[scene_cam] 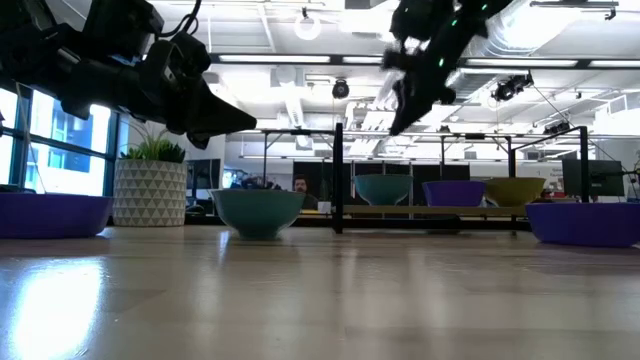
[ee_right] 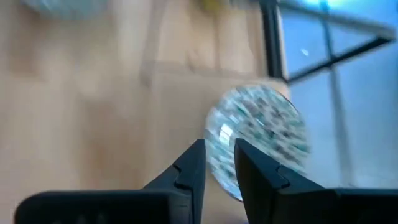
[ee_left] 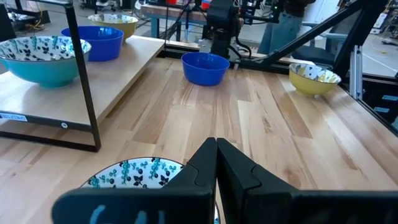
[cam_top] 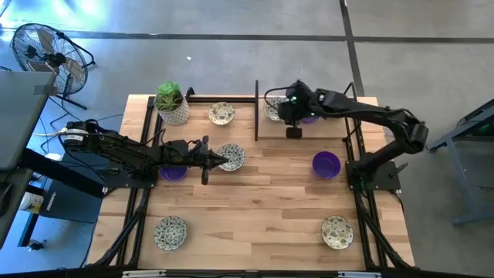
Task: Pick & Place Mini bowls
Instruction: Stack the left blue bowl on top of the blue bowl on the shelf
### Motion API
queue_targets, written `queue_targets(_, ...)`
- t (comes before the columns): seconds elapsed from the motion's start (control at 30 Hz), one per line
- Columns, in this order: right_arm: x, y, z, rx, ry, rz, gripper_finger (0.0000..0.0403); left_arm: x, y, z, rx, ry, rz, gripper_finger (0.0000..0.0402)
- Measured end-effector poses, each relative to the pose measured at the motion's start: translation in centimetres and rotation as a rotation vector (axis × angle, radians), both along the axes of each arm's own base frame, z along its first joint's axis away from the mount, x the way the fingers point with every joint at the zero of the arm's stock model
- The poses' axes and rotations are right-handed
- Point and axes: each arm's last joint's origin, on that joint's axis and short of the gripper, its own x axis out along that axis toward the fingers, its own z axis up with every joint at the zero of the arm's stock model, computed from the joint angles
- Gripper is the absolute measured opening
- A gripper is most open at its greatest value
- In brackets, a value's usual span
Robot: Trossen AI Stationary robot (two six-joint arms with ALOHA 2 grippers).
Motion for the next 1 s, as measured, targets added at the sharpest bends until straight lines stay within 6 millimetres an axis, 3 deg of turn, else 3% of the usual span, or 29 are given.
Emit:
queue_targets(0.1,-1.0,1.2,0.3,0.113,-0.108,0.025,0.0058,0.0,0.0,0.0,0.008,0.001,-0.001,0.0001)
queue_targets(0.3,-2.9,3.6,-2.3,0.116,-0.306,0.023,0.0005,0.0,0.0,-0.1,0.009,0.009,-0.005,0.0001)
queue_targets(0.53,-4.6,6.8,-4.7,0.072,-0.595,-0.019,0.0007,0.0,0.0,-0.1,0.011,0.009,-0.002,0.0001)
queue_targets(0.73,-5.8,9.2,-6.7,-0.001,-0.738,-0.025,0.0004,0.1,0.3,-0.4,0.026,0.074,0.094,0.0001)
queue_targets(1.0,-5.8,11.2,-6.8,-0.03,-0.802,-0.015,0.0005,1.1,0.1,0.9,0.007,0.173,0.065,0.0001)
